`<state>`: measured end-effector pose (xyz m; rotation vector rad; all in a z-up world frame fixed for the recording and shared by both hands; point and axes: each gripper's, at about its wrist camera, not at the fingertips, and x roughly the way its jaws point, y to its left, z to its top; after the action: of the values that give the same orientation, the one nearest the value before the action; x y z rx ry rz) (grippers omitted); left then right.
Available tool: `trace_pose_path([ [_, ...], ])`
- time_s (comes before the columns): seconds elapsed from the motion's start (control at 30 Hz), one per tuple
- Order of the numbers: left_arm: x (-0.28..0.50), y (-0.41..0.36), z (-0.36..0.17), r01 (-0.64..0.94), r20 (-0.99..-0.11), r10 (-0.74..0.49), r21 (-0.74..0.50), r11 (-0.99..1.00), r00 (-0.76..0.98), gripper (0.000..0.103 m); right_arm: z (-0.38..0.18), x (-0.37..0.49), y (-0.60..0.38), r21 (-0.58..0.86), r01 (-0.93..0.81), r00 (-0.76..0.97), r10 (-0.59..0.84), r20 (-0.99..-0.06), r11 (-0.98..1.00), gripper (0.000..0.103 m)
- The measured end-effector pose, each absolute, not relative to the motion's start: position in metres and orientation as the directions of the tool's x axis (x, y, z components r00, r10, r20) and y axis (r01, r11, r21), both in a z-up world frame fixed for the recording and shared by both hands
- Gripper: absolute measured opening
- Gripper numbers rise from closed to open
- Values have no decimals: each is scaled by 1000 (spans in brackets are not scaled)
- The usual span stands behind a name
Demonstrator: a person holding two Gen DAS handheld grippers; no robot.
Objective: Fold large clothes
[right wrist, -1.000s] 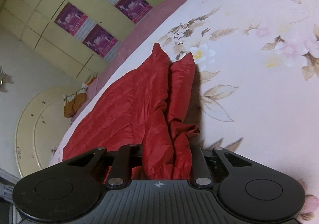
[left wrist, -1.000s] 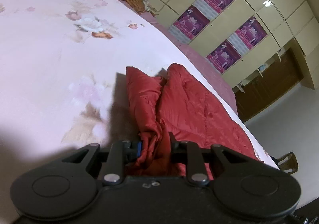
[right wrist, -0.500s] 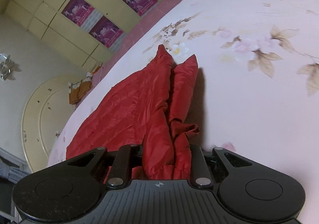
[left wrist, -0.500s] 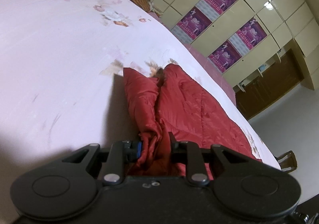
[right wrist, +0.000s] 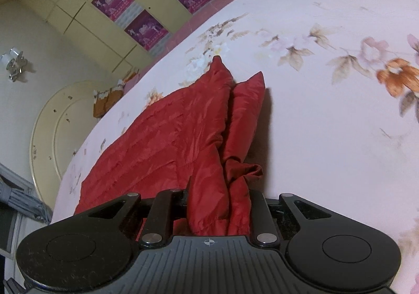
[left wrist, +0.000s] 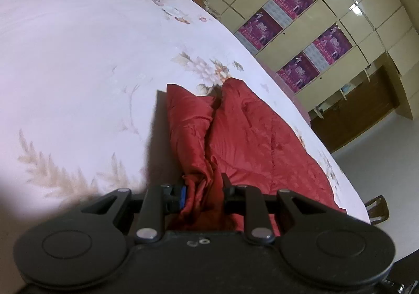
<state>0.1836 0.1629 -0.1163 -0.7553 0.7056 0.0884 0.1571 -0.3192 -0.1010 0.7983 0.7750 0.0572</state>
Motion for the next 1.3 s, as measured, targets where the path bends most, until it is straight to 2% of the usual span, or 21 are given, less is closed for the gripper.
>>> trace_pose_path([
  [0.3,192,165,-128,-299,-645,-183,-563,771,742,25,-117,154,-317,648,270,706,311,-636,712,19],
  [0.4,187,169,-129,-282,-628,-189,-571,771,755,32,-117,156,-313,633,268,712,293,-638,726,19],
  [0.43,182,172,-130,-277,-612,-194,-589,759,767,41,-118,155,-314,635,263,717,294,-632,726,19],
  [0.47,175,175,-130,-278,-598,-187,-597,752,779,65,-119,152,-316,635,256,720,295,-629,729,31],
  [0.5,167,178,-129,-275,-580,-179,-607,746,795,73,-117,149,-318,601,279,718,253,-649,749,67],
  [0.53,158,180,-127,-277,-571,-170,-610,742,803,82,-113,143,-319,564,302,730,194,-655,769,82],
  [0.57,151,181,-124,-270,-570,-170,-605,749,804,85,-108,134,-322,537,310,752,143,-643,784,87],
  [0.63,135,182,-121,-280,-592,-154,-575,769,791,84,-101,119,-329,521,312,766,114,-633,794,87],
  [0.7,115,183,-120,-278,-581,-154,-584,763,799,73,-95,102,-334,508,316,778,88,-623,801,86],
  [0.73,106,183,-117,-283,-571,-134,-580,764,810,65,-92,95,-332,501,308,784,82,-615,809,79],
  [0.8,92,178,-101,-249,-511,-90,-557,793,855,60,-86,85,-324,472,277,791,81,-607,837,36],
  [0.87,92,168,-86,-186,-452,-85,-522,832,888,56,-79,81,-314,449,241,812,74,-579,861,23],
  [0.97,113,147,-76,-71,-438,-151,-450,890,886,55,-75,91,-293,415,158,820,115,-561,896,23],
  [1.03,130,136,-87,-52,-495,-172,-407,912,852,54,-83,99,-282,365,117,801,129,-584,923,23],
  [1.13,145,130,-118,-135,-634,-104,-317,939,766,48,-109,114,-275,259,137,727,81,-682,956,23],
  [1.3,144,126,-122,-139,-631,-85,-298,944,771,48,-120,122,-278,226,134,719,63,-692,965,22],
])
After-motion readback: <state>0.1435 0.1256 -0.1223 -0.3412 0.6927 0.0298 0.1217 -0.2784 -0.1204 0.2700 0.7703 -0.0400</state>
